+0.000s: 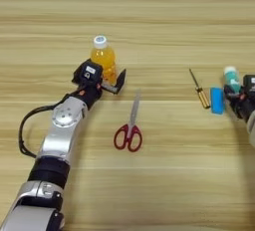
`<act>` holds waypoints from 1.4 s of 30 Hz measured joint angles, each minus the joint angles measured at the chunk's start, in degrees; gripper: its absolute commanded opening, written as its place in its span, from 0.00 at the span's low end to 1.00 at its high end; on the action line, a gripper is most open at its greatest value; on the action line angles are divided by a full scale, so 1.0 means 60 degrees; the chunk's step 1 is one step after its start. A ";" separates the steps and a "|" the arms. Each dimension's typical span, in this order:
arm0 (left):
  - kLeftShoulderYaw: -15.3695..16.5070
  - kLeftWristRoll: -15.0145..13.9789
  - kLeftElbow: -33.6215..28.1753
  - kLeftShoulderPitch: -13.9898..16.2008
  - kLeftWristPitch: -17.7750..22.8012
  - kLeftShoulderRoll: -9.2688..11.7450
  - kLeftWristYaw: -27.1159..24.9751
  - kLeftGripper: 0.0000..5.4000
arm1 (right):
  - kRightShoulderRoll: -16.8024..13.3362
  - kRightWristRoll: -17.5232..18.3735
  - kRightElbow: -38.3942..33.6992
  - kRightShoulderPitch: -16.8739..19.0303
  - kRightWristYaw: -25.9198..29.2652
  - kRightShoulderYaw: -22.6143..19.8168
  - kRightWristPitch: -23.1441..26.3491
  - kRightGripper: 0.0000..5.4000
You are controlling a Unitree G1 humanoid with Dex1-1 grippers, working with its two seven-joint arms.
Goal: Move the objects on the table
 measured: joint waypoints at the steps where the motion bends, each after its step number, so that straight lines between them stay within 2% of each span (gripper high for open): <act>1: -0.0007 0.0002 -0.0007 0.0003 0.0003 -0.0012 0.0028 1.00 | 0.0077 0.0008 -0.0284 0.0039 -0.0010 0.0089 0.0074 0.31; 4: -0.0014 0.0002 -0.0015 0.0007 0.0005 -0.0034 0.0052 1.00 | 0.0273 0.0013 -0.0746 0.0134 -0.0071 0.0307 0.0225 0.31; 10: -0.0023 0.0004 -0.0016 0.0009 0.0005 -0.0048 0.0073 1.00 | 0.0298 -0.0144 -0.1291 0.0242 -0.0294 0.0521 0.0219 0.31; 15: -0.0034 0.0007 -0.0016 0.0009 0.0005 -0.0056 0.0098 1.00 | 0.0560 -0.0161 -0.1362 0.0238 -0.0198 0.1186 0.0260 0.31; 19: -0.0043 0.0009 -0.0014 0.0009 0.0004 -0.0071 0.0125 1.00 | 0.0860 -0.0162 -0.0864 0.0152 -0.0067 0.1650 0.0221 0.31; 24: -0.0092 0.0011 -0.0015 0.0011 0.0005 -0.0119 0.0169 1.00 | 0.1103 -0.0158 0.0081 0.0036 0.0110 0.1856 0.0085 0.31; 34: -0.0132 0.0013 -0.0017 0.0016 0.0005 -0.0143 0.0238 1.00 | 0.1688 0.0048 0.1202 -0.0247 0.0518 0.1863 -0.0472 0.31; 42: -0.0138 0.0013 -0.0017 0.0017 0.0005 -0.0144 0.0246 1.00 | 0.2097 0.0277 0.1626 -0.0482 0.0574 0.1786 -0.0515 0.31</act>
